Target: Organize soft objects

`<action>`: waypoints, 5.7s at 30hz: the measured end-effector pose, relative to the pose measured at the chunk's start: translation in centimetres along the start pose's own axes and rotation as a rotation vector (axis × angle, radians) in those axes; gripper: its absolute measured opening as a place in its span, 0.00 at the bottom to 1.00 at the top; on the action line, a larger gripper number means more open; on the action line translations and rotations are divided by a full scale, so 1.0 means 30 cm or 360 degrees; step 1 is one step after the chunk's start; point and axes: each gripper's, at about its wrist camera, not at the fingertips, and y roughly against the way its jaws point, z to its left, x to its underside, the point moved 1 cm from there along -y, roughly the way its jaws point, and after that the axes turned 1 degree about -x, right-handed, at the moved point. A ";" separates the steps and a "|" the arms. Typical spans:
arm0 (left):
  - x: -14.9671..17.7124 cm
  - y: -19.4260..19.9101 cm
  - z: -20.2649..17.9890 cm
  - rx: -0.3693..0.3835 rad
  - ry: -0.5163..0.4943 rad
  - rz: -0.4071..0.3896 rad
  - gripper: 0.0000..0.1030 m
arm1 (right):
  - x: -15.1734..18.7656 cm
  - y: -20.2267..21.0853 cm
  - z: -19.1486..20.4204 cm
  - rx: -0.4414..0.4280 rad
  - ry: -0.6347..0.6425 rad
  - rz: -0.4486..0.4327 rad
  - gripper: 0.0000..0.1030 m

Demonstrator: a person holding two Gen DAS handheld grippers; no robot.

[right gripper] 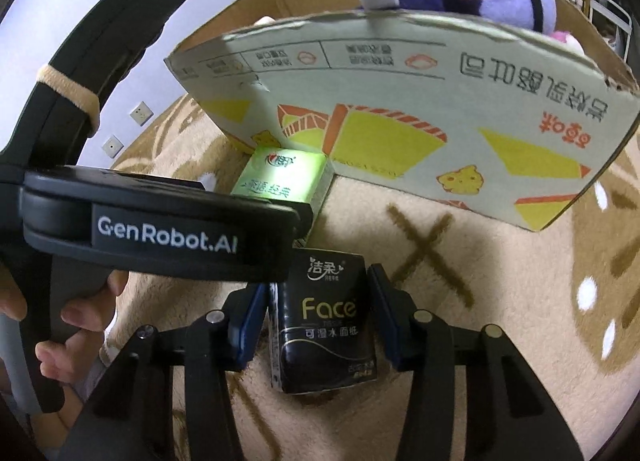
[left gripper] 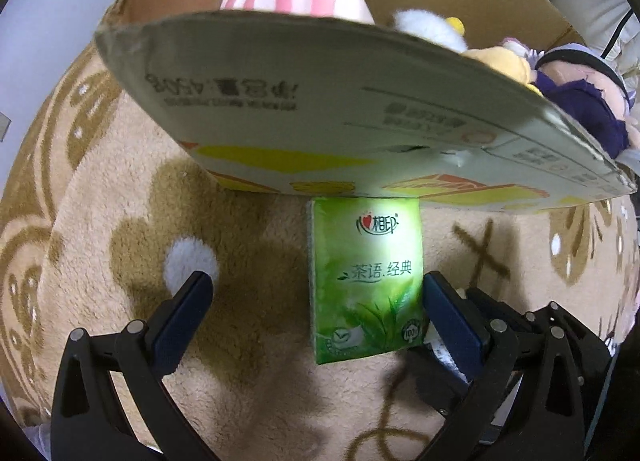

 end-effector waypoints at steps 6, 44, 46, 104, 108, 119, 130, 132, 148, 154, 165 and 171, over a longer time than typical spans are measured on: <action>0.013 -0.022 -0.022 -0.0155 -0.0068 0.0005 0.73 | -0.016 -0.007 0.020 0.0014 -0.0001 0.0008 0.50; 0.167 0.530 -0.005 -0.0313 -0.0019 -0.0702 0.50 | -0.013 0.407 0.009 0.0579 -0.0022 -0.0491 0.48; 0.163 0.554 -0.002 -0.0344 -0.0030 -0.0743 0.50 | -0.033 0.423 0.031 0.0579 -0.0016 -0.0543 0.49; -0.022 0.471 0.013 -0.0458 -0.0038 -0.0815 0.96 | -0.356 0.371 -0.089 0.0307 0.0035 -0.0811 1.00; 0.000 0.439 0.047 -0.0422 -0.0018 -0.0676 0.97 | -0.348 0.395 -0.087 0.0303 0.0016 -0.0818 1.00; 0.069 0.267 0.138 -0.0315 0.0140 -0.0253 0.97 | -0.292 0.422 -0.106 0.0287 -0.0057 -0.0776 1.00; 0.120 0.126 0.138 -0.0343 0.0097 0.0021 0.95 | -0.252 0.434 -0.119 0.0284 -0.0116 -0.0733 1.00; 0.126 0.115 0.142 -0.0368 0.0094 0.0037 0.84 | -0.244 0.438 -0.114 0.0287 -0.0115 -0.0731 1.00; 0.115 0.328 0.113 -0.0263 0.0103 -0.0484 0.60 | -0.177 0.466 -0.123 0.0327 -0.0167 -0.0683 1.00; 0.031 0.460 0.085 -0.0215 0.0069 -0.0725 0.60 | -0.178 0.477 -0.136 0.0327 -0.0193 -0.0685 1.00; -0.072 0.542 -0.071 -0.0143 -0.0011 -0.0807 0.61 | -0.177 0.475 -0.167 0.0320 -0.0233 -0.0682 1.00; -0.129 0.504 -0.117 -0.0150 -0.0091 -0.0782 0.62 | -0.174 0.487 -0.180 0.0331 -0.0259 -0.0695 1.00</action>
